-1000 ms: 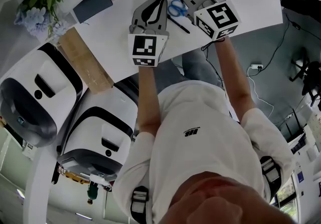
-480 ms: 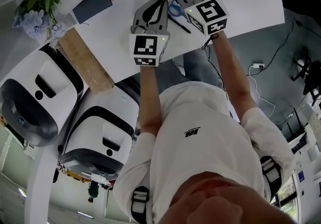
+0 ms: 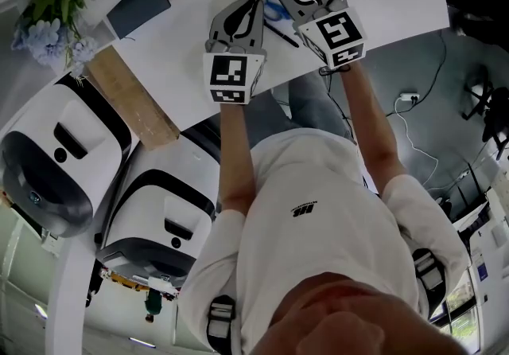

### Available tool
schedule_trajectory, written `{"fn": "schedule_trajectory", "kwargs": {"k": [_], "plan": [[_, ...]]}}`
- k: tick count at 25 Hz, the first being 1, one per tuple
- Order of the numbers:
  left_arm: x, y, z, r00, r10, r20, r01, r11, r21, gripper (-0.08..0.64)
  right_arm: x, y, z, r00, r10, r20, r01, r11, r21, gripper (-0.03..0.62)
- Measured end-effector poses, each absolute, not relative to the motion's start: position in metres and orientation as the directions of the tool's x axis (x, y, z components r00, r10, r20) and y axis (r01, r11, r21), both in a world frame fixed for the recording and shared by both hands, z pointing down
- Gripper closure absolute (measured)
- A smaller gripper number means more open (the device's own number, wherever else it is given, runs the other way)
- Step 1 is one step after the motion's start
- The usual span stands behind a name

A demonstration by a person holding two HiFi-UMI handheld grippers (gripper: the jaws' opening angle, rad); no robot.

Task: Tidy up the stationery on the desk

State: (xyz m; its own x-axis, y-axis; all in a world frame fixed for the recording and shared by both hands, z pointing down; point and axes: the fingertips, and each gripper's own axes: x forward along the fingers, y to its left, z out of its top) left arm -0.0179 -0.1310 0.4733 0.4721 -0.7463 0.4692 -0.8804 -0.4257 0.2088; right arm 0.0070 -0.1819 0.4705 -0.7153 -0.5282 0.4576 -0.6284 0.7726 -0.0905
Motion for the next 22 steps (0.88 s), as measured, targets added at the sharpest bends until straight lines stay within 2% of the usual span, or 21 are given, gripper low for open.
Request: {"fn": "schedule_trajectory", "kwargs": {"k": [22], "plan": [[-0.012,-0.111,0.522,0.478,-0.707,0.521,-0.878,-0.407,0.252,0.560,0.018,-0.117,0.554,-0.634,-0.336,0.697,-0.521,0.851,-0.063,0.523]]}}
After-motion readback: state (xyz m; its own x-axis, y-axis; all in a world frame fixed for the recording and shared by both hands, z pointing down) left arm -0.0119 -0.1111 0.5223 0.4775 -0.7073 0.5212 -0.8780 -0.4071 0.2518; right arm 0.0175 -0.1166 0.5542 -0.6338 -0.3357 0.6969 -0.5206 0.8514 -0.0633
